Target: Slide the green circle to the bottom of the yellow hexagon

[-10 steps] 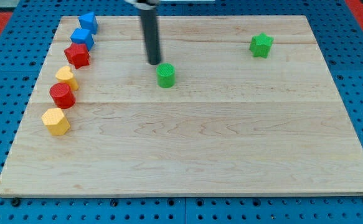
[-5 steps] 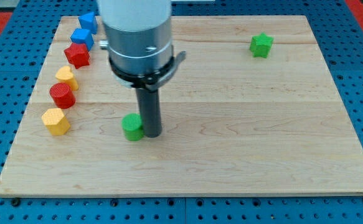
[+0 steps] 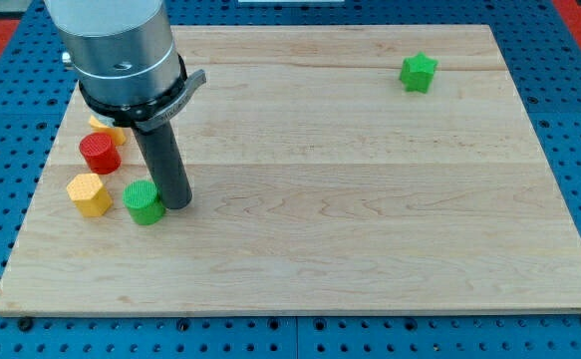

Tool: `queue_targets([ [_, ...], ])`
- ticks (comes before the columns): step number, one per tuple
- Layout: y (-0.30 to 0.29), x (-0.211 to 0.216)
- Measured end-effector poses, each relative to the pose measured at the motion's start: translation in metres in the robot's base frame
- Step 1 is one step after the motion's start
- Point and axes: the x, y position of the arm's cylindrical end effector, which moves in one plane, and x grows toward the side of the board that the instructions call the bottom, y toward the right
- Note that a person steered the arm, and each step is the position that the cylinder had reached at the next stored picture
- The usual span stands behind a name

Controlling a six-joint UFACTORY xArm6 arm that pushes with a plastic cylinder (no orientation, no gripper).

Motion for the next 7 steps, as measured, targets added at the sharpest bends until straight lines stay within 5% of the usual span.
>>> queue_targets([
  [2,-0.010,-0.013],
  [4,-0.026,0.032],
  [7,-0.045,0.017],
])
